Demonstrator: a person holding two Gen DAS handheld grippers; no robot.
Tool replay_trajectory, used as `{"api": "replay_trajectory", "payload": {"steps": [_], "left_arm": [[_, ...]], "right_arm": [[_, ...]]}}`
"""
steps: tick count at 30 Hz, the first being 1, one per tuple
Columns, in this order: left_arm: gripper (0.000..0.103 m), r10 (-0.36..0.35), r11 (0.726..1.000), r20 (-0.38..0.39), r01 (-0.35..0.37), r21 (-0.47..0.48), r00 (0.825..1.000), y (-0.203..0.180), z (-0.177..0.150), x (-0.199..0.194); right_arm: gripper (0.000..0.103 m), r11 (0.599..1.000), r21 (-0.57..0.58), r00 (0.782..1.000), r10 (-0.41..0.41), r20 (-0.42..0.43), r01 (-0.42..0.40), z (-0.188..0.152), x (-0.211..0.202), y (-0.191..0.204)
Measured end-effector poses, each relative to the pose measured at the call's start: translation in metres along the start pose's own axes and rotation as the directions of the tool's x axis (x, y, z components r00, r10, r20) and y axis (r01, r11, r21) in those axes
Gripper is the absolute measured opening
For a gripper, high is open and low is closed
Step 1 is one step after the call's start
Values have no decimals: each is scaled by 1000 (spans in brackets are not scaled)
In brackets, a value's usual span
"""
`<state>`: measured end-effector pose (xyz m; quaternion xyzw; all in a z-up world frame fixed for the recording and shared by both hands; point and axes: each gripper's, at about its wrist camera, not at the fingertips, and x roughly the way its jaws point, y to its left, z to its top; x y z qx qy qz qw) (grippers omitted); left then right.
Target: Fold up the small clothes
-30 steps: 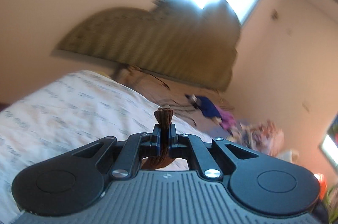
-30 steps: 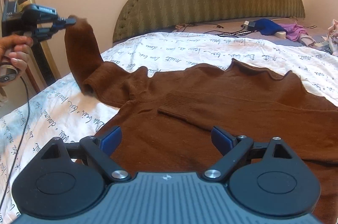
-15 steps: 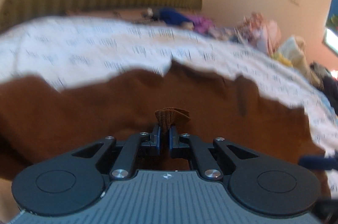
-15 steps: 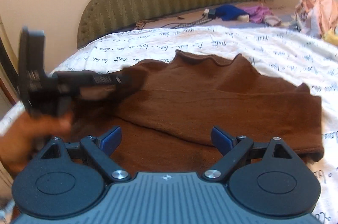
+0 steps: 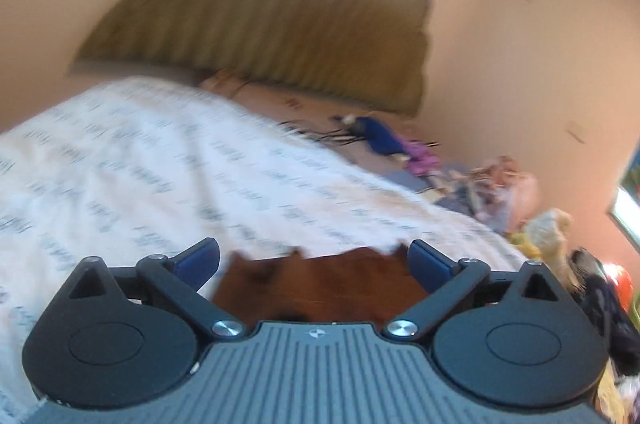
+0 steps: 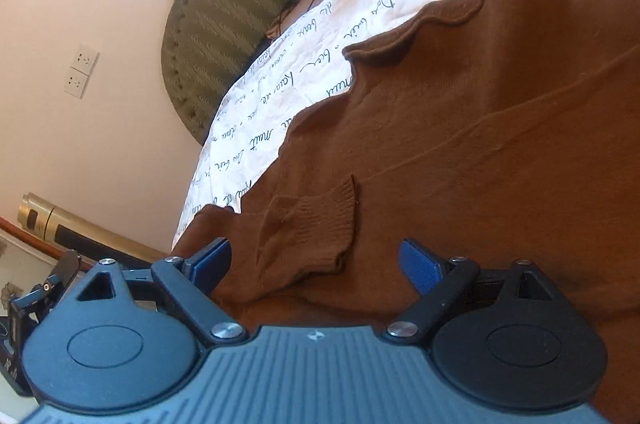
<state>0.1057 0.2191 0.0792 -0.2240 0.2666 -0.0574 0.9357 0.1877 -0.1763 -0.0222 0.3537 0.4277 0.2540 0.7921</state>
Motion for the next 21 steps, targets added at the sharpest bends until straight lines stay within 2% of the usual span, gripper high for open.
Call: {"api": "replay_trajectory", "payload": {"steps": [2,4,6,8,10,12,14,15,16,18,19,21], "left_arm": [[92,2,995,-76,-10,-104,997,35,9,16],[91,0,981,-136,-26,-190,991,62,11,30],[91,19,978,-157,-51,-202,987,74,8,39],[92,19,975,-173,-57,-215,985,80,5,47],[92,1,967,-206,-53,-249,978,84,1,57],[92,-5,966,-206,-48,-253,979,83,0,61],[87,-23,967,-227,-36,-252,974,80,0,68],[79,-33,963,-235,-32,-268,971,80,1,70],[65,-56,954,-249,-22,-298,967,81,2,73],[44,-96,936,-284,-11,-353,954,84,2,79],[44,-88,932,-288,-23,-361,954,83,2,79],[44,-68,942,-291,-35,-334,954,80,1,80]], "right_arm": [[84,1000,9,1000,-11,-8,11,3,9,1],[58,999,37,999,-6,-39,7,6,19,-1],[44,999,39,998,-16,-57,18,7,29,0],[39,999,51,998,-9,-64,12,6,41,-1],[8,998,55,997,-31,-77,36,5,51,1],[6,998,13,996,-60,-67,61,4,53,11],[6,996,-51,996,-76,-44,74,4,47,25],[5,995,-77,997,-68,-31,66,6,43,32],[5,992,-106,997,-70,-16,68,6,37,40],[5,983,-170,997,-73,15,75,10,25,59],[5,978,-191,997,-74,29,78,12,18,68],[5,968,-240,996,-68,57,80,16,4,85]]}}
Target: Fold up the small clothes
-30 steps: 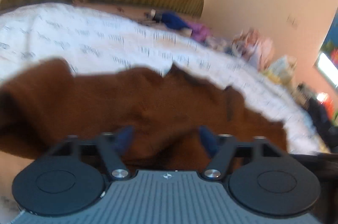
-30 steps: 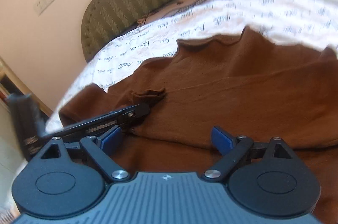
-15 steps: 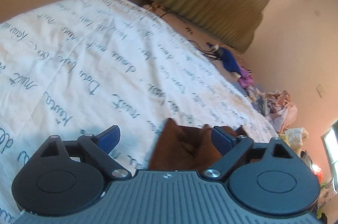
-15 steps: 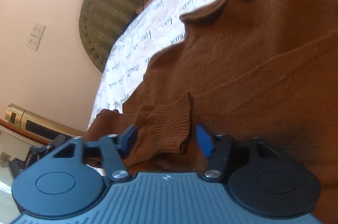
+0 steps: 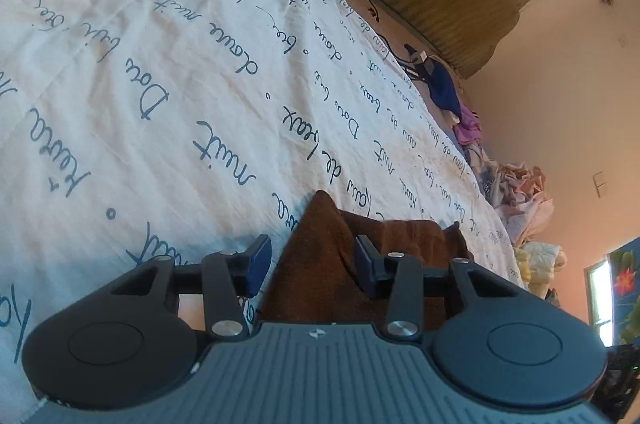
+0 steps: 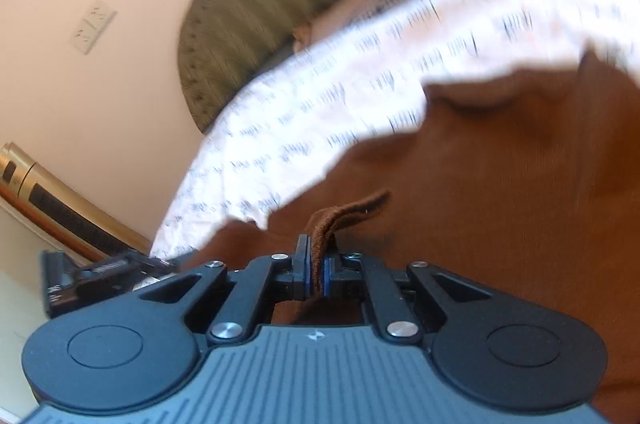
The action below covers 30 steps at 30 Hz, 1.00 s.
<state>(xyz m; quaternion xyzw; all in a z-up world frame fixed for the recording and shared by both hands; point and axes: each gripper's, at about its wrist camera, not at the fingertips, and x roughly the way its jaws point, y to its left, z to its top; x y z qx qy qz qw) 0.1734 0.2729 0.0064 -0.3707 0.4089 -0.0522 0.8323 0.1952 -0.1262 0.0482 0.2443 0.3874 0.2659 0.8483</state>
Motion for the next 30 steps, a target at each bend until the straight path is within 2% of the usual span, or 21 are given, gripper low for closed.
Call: {"api": "replay_trajectory", "payload": {"steps": [2,3,4,7,11,15,18,20,21,23,25,27,30], "left_arm": [[55,12,1000,1,-12,-4,1000,-1,0,2],[71,16,1000,8,-16,-9,1000,-1,-1,1],[79,0,1000,20,0,-11,1000,0,-1,1],[85,-3,1000,25,3,-17,1000,-4,-1,1],[91,39,998,5,-39,43,999,-18,-7,9],[91,81,992,8,-81,94,997,-28,-12,16],[82,123,980,-4,-121,158,992,-37,-19,27],[65,155,965,-9,-150,214,988,-45,-24,35],[53,180,957,-19,-170,235,984,-49,-26,40],[55,193,947,-10,-184,265,981,-57,-30,43],[75,193,945,-7,-184,272,981,-64,-32,45],[88,175,951,0,-169,257,984,-68,-33,44],[90,146,958,4,-143,248,989,-76,-33,42]], "right_arm": [[5,998,-54,1000,-15,23,16,7,-15,11],[5,997,-78,999,-22,33,25,11,-23,15],[5,995,-98,999,-22,45,27,14,-30,18],[5,991,-125,996,-47,74,56,21,-48,18],[5,987,-133,991,-80,104,93,27,-69,7],[5,982,-126,984,-123,128,139,31,-85,-11],[5,980,-108,978,-151,147,167,29,-101,-29],[5,978,-94,974,-170,152,186,24,-110,-42],[5,974,-89,969,-192,153,207,20,-114,-49],[5,968,-71,962,-229,150,242,15,-120,-67],[5,958,-47,951,-273,145,282,9,-124,-87],[5,947,-24,939,-313,144,319,5,-127,-106],[5,932,-2,925,-359,125,362,-3,-131,-132]]}}
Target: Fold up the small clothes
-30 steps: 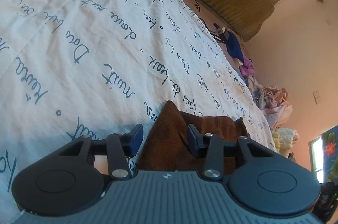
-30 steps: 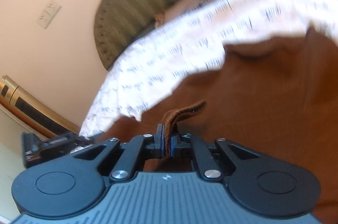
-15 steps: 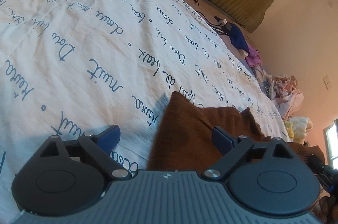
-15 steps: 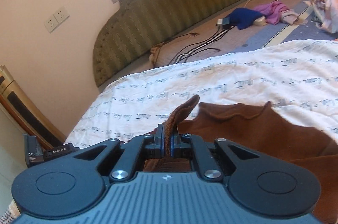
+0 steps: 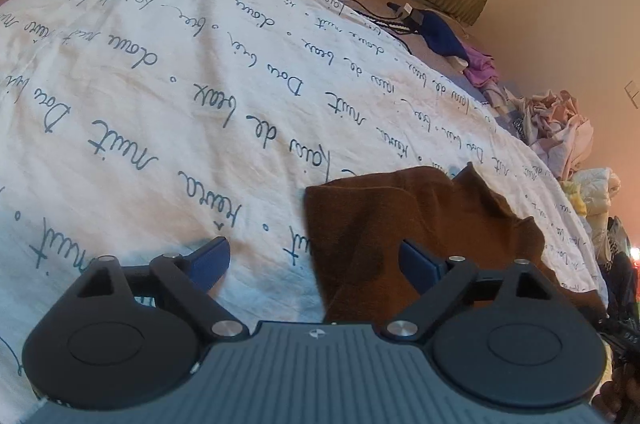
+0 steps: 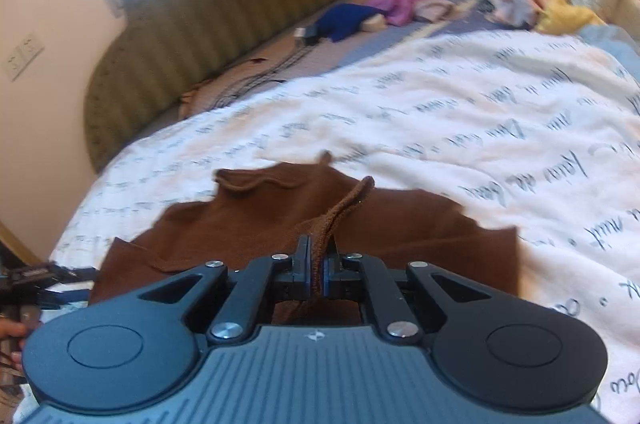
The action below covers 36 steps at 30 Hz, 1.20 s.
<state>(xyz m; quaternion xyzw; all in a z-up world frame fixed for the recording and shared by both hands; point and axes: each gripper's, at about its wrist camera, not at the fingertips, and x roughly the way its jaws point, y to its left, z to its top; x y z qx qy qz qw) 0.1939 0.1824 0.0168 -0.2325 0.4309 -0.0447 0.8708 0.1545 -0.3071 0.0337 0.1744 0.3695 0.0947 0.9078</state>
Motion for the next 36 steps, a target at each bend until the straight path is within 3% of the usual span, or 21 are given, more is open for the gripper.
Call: {"api": "replay_trajectory", "payload": {"steps": [3,5,6,7,9,10,13,20,24,27,30,32,34,36], "left_arm": [[89,-56,998,-28,56,3,998,-10,-2,5],[85,-51,999,-50,51,10,997,-16,-4,15],[77,-50,999,-62,50,-3,997,-15,-5,21],[49,-73,997,-73,72,-22,995,-13,-7,26],[27,-98,993,-110,90,-73,989,-6,-8,39],[20,-102,991,-107,91,-99,989,-2,-9,42],[13,-156,972,-101,134,-193,983,12,-7,46],[11,-213,967,-18,208,-148,977,9,7,9],[11,-143,984,-49,137,-111,988,17,-2,18],[17,-97,994,-55,93,-65,994,24,-13,34],[22,-85,994,-50,80,-79,995,25,-9,27],[24,-47,999,-26,46,-28,999,20,-4,12],[41,-20,1000,14,20,-12,1000,18,0,-6],[48,-38,999,44,38,-12,998,16,2,-21]], "right_arm": [[5,1000,26,1000,-17,-19,17,-8,6,-17],[5,999,35,999,-26,-27,27,-14,11,-24],[5,999,38,999,-26,-32,27,-18,12,-27],[5,999,39,999,-27,-38,29,-21,14,-29],[5,999,38,999,-31,-45,32,-27,16,-30],[5,999,38,999,-30,-45,31,-29,17,-31],[5,999,38,999,-27,-43,29,-31,16,-33],[5,1000,-25,999,13,33,-12,-19,-17,-14],[5,997,-70,999,-43,12,44,-18,-4,-14],[5,994,-62,995,-89,-51,86,-31,22,-25],[5,996,-40,996,-80,-42,78,-43,23,-28],[5,998,-4,997,-56,-51,56,-39,19,-31],[7,998,-15,996,-58,-66,57,-36,17,-29],[8,998,-4,996,-55,-69,55,-35,17,-29]]}}
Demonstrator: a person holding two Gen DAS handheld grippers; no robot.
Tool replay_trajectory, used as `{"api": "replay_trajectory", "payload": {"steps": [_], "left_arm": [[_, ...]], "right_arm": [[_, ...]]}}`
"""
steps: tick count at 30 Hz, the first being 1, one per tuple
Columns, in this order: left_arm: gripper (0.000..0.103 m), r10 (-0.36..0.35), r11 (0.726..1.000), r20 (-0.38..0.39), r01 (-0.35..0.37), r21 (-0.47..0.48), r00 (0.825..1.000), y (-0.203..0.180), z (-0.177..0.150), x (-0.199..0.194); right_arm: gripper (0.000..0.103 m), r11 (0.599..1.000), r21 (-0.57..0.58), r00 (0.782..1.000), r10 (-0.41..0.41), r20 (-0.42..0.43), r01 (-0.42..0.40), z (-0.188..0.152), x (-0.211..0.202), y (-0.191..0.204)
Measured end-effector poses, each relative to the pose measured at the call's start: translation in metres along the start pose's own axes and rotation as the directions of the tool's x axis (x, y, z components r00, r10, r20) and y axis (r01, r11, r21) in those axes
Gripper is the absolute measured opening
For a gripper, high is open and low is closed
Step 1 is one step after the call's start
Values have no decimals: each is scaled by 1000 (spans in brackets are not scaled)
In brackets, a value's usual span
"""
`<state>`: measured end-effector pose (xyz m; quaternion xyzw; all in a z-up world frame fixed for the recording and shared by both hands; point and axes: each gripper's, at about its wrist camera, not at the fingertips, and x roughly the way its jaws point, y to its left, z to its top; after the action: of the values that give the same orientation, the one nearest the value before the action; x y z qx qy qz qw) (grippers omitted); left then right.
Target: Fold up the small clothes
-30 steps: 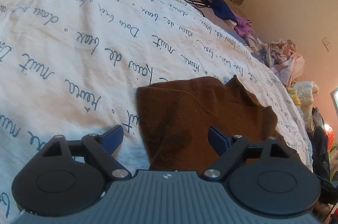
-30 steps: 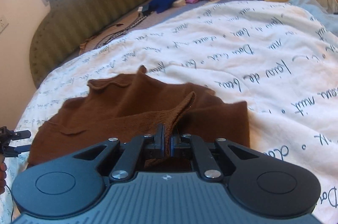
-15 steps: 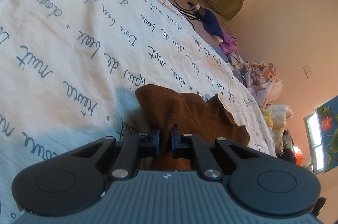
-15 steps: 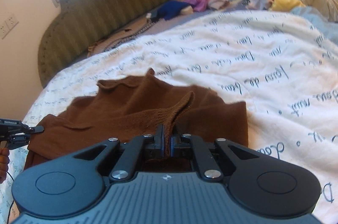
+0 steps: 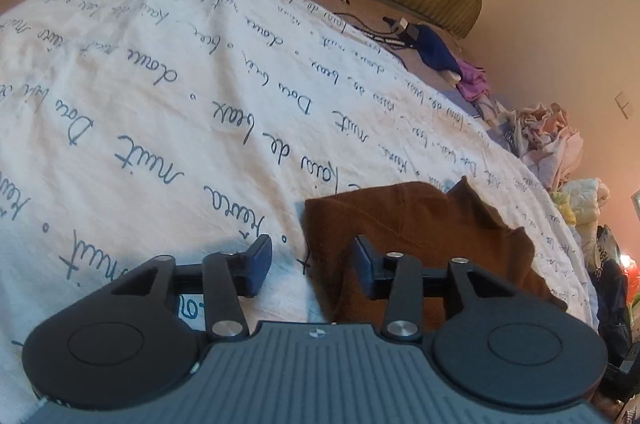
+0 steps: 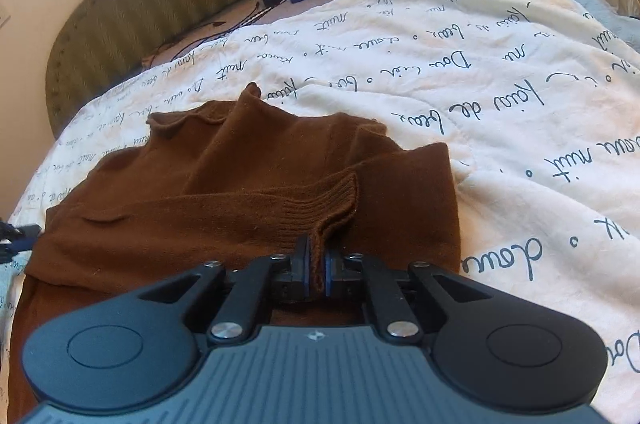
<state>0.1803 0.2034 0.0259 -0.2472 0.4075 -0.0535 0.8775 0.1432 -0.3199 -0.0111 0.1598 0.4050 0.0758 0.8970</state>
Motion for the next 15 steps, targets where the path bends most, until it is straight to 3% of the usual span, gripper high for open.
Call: {"api": "replay_trajectory", "payload": {"steps": [1,6,9,15], "left_arm": [[51,-24,1000,-7,23,-4,1000,-2,0,-3],[52,-80,997,-90,80,-2,993,-16,-22,11],[10,-23,1000,-134,23,-5,991,-12,-39,32],[10,-89,993,-99,81,-81,991,4,-43,9]], "right_arm": [[8,1000,12,1000,6,1,-6,0,1,-1],[7,997,70,999,39,11,-39,-8,0,-6],[6,999,29,999,21,24,-22,-11,0,0],[5,999,-34,996,39,86,-36,-2,-28,17]]}}
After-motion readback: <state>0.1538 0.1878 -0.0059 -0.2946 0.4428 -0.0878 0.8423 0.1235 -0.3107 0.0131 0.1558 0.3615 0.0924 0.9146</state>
